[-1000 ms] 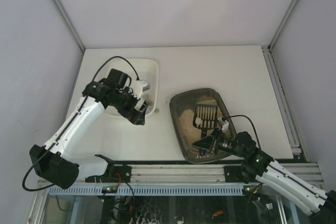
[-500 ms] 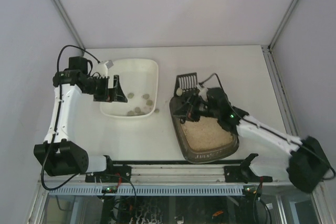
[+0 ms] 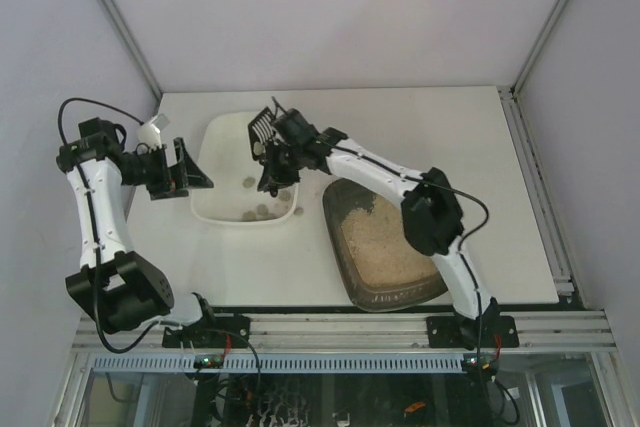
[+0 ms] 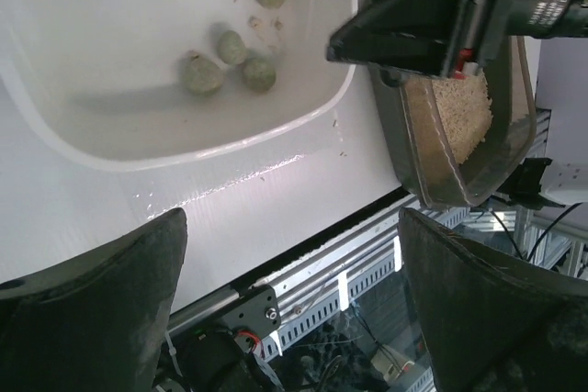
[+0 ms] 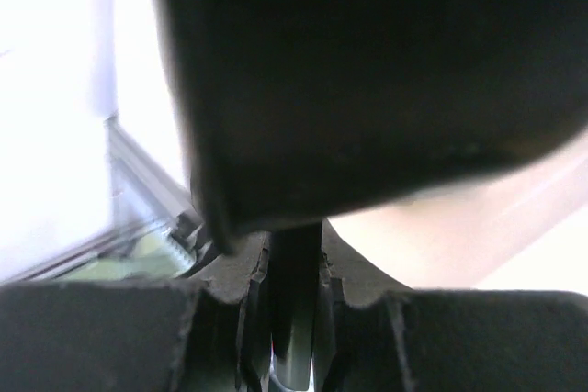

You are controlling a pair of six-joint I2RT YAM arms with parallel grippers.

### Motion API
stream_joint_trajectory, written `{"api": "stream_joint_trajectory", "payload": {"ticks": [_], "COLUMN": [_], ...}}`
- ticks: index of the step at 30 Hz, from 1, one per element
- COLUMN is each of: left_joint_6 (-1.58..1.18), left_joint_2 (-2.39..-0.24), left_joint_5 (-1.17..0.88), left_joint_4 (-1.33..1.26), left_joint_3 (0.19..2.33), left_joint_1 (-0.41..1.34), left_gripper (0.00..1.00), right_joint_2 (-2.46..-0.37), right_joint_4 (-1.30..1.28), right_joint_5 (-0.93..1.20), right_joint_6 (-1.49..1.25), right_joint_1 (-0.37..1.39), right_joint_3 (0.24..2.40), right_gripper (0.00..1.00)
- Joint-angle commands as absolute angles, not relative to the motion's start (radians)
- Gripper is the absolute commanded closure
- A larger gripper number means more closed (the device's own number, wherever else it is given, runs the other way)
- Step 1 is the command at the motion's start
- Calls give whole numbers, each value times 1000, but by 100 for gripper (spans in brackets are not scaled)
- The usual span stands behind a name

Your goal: Clean the litter box

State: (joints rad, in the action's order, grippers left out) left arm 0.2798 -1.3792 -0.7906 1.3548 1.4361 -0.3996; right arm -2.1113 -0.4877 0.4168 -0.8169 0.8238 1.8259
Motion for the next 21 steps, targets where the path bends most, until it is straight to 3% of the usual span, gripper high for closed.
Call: {"api": "stream_joint_trajectory", "payload": {"ticks": [1,3,5,12,21], "left_joint_6": [300,292,285,267,217], "left_joint_2": [-1353,-1336,-1329,-1327,-1268], "left_joint_5": [-802,-775,-754,-721,-684], "left_joint_4": [1352,1328,1310,1264,1167], "left_joint_3": [1451,1438,1426,1375,1333], "left_joint_1": [-444,-444,-445,-444,-445], "left_gripper": [0,0,0,0,0], "right_joint_2": [-2324,-2404,-2422,-2346,-2339], "right_joint_4": [-1037,-1138,-1154,-1048,-1007], "right_joint_5": [23,-103,-171,-294,-464], "right_joint_6": [-547,-499,-477,-360,-209], "right_joint_1": [915,944,953,974,1019], "right_joint_3": [2335,2510,2546,2354,2326], "right_gripper": [100,100,100,100,100]}}
